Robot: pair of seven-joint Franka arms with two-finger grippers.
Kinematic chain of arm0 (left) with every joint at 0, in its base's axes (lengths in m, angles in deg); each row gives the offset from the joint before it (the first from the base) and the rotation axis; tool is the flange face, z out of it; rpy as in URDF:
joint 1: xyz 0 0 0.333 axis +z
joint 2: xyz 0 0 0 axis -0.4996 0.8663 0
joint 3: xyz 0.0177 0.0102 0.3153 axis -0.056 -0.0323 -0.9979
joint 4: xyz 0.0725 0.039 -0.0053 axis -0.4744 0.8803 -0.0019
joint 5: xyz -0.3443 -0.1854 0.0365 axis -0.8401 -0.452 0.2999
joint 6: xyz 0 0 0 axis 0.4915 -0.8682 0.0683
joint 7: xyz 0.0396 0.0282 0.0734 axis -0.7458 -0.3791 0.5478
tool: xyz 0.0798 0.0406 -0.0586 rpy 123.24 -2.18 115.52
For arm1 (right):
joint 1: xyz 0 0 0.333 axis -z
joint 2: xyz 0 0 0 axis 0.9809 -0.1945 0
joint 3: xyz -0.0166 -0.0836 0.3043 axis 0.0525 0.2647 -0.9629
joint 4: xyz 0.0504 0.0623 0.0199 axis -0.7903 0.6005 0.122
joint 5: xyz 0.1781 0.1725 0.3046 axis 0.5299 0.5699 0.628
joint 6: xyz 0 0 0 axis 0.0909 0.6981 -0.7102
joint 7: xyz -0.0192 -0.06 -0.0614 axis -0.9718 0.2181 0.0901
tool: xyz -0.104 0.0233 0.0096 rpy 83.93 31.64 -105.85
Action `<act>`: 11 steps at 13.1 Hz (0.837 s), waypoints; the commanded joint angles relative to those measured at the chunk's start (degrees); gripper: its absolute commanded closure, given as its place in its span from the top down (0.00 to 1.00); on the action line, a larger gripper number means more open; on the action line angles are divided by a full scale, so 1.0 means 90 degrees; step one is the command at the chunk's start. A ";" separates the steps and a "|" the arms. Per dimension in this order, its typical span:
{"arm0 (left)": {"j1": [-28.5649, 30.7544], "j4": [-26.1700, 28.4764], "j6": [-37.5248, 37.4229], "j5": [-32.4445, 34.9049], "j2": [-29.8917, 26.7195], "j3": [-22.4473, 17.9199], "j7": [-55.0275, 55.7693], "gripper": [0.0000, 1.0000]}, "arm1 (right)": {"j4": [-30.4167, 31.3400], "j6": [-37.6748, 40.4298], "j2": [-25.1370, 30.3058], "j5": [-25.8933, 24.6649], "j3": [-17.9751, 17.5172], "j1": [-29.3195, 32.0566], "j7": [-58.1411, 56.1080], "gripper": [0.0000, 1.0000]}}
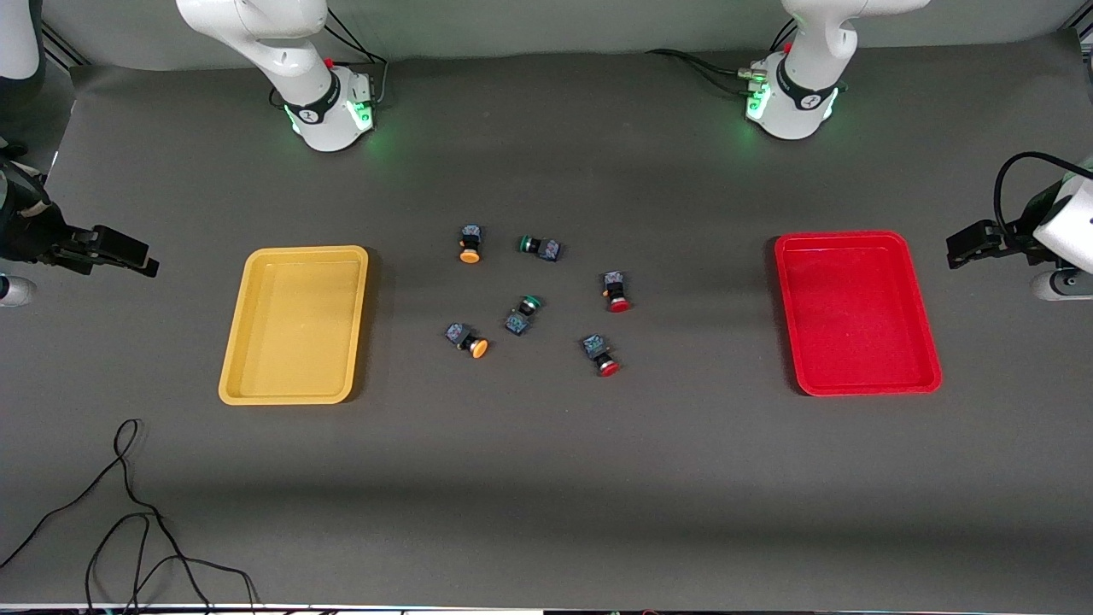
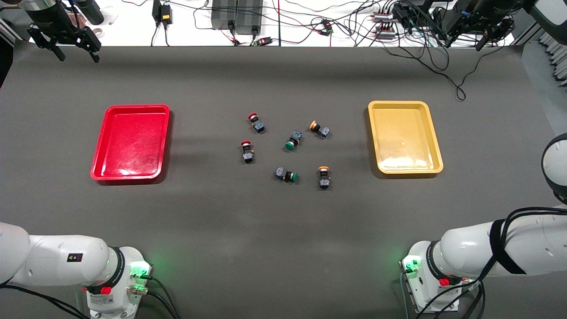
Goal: Place red and yellow buttons in trays
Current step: 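Move the left gripper and the right gripper toward the button cluster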
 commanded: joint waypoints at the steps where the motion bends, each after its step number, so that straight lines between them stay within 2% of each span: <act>1: -0.0019 0.0010 -0.0065 0.0055 -0.0026 -0.0030 -0.0098 1.00 | -0.0100 0.0097 0.0020 -0.0125 -0.0013 0.0018 0.0077 1.00; 6: -0.0019 0.0010 -0.0065 0.0055 -0.0026 -0.0030 -0.0098 1.00 | -0.0062 0.0067 0.0010 -0.0145 -0.0061 -0.0011 0.0068 1.00; 8: -0.0009 0.0010 -0.0065 0.0055 -0.0026 -0.0030 -0.0098 1.00 | 0.0026 0.0067 0.0059 -0.0155 -0.0062 -0.0245 0.0077 1.00; 11: -0.0019 0.0019 -0.0065 0.0055 -0.0026 -0.0040 -0.0098 1.00 | 0.0561 -0.0010 0.0380 -0.0077 -0.0071 -0.0742 0.0485 1.00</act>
